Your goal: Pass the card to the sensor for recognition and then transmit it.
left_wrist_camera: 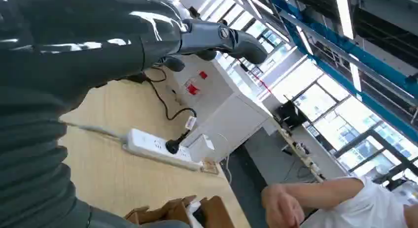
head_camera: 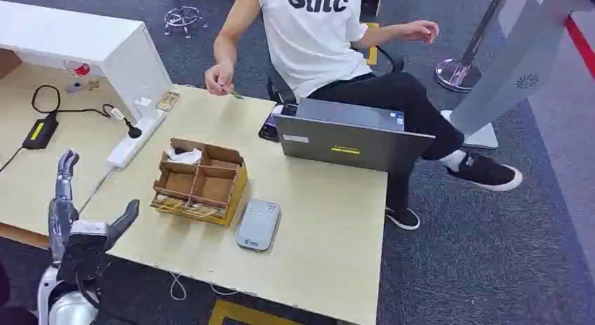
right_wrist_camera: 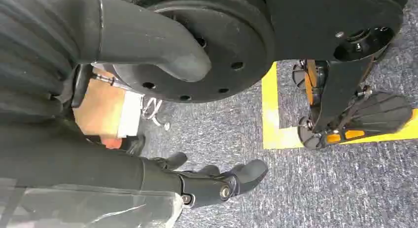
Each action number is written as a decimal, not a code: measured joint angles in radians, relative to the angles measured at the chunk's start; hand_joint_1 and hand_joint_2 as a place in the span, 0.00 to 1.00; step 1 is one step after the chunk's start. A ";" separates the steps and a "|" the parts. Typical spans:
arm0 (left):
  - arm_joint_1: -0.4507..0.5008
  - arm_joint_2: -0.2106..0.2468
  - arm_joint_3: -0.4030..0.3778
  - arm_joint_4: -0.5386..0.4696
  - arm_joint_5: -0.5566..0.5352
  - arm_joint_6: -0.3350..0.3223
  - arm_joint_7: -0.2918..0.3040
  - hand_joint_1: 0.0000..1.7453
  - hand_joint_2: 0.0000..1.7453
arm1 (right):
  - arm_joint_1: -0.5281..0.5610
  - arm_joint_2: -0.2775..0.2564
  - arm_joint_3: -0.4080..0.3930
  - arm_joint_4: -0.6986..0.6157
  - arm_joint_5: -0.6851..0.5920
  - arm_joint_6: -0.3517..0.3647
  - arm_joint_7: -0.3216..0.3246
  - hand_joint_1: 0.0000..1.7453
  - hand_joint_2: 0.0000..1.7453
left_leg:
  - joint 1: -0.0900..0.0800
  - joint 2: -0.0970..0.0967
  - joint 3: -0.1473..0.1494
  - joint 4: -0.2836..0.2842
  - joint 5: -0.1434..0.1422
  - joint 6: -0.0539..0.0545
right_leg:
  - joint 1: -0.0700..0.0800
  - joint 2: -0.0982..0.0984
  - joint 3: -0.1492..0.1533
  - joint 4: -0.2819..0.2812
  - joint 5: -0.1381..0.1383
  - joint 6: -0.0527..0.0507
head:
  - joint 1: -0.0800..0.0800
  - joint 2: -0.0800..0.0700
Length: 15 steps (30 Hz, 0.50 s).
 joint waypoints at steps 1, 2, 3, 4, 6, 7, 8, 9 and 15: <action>-0.011 0.008 -0.010 0.013 -0.027 0.006 0.008 0.00 1.00 | -0.001 0.000 0.001 0.000 0.002 0.000 0.000 0.00 1.00 | 0.000 0.000 0.000 0.000 0.000 0.000 | 0.000 0.000 0.000 0.000 0.000 0.000 | 0.000 0.000; -0.023 0.019 -0.022 0.028 -0.058 0.014 0.019 0.00 1.00 | -0.001 0.000 0.003 0.001 0.005 0.001 0.000 0.00 1.00 | 0.000 0.000 0.000 0.000 0.000 0.000 | 0.000 0.000 0.000 0.000 0.000 0.000 | 0.000 0.000; -0.038 0.025 -0.030 0.040 -0.079 0.019 0.025 0.00 1.00 | -0.002 0.000 0.004 0.001 0.007 0.001 0.002 0.00 1.00 | 0.000 0.000 0.000 0.000 0.000 0.000 | 0.000 0.000 0.000 0.000 0.000 0.000 | 0.000 0.000; -0.050 0.034 -0.043 0.058 -0.110 0.027 0.036 0.00 1.00 | -0.002 0.000 0.005 0.001 0.012 0.002 0.002 0.00 1.00 | 0.000 0.000 0.000 0.000 0.000 0.000 | 0.000 0.000 0.000 0.000 0.000 0.000 | 0.000 0.000; -0.077 0.049 -0.064 0.090 -0.159 0.041 0.052 0.00 1.00 | -0.003 0.000 0.008 0.002 0.018 0.004 0.003 0.00 1.00 | 0.000 0.000 0.000 0.000 0.000 0.000 | 0.000 0.000 0.000 0.000 0.000 0.000 | 0.000 0.000; -0.091 0.058 -0.077 0.110 -0.186 0.049 0.059 0.00 1.00 | -0.003 0.000 0.011 0.002 0.021 0.005 0.005 0.00 1.00 | 0.000 0.000 0.000 0.000 0.000 0.000 | 0.000 0.000 0.000 0.000 0.000 0.000 | 0.000 0.000; -0.102 0.065 -0.087 0.127 -0.210 0.055 0.069 0.00 1.00 | -0.004 0.000 0.013 0.002 0.024 0.007 0.009 0.00 1.00 | 0.000 0.000 0.000 0.000 0.000 0.000 | 0.000 0.000 0.000 0.000 0.000 0.000 | 0.000 0.000; -0.115 0.072 -0.097 0.144 -0.235 0.063 0.076 0.00 1.00 | -0.005 0.000 0.015 0.002 0.027 0.010 0.011 0.00 1.00 | 0.000 0.000 0.000 0.000 0.000 0.000 | 0.000 0.000 0.000 0.000 0.000 0.000 | 0.000 0.000; -0.208 0.114 -0.158 0.273 -0.380 0.120 0.125 0.00 1.00 | -0.011 0.000 0.023 0.002 0.048 0.014 0.021 0.00 1.00 | 0.000 0.001 0.000 0.000 0.001 0.000 | 0.000 0.000 0.000 0.000 0.000 0.000 | 0.000 0.000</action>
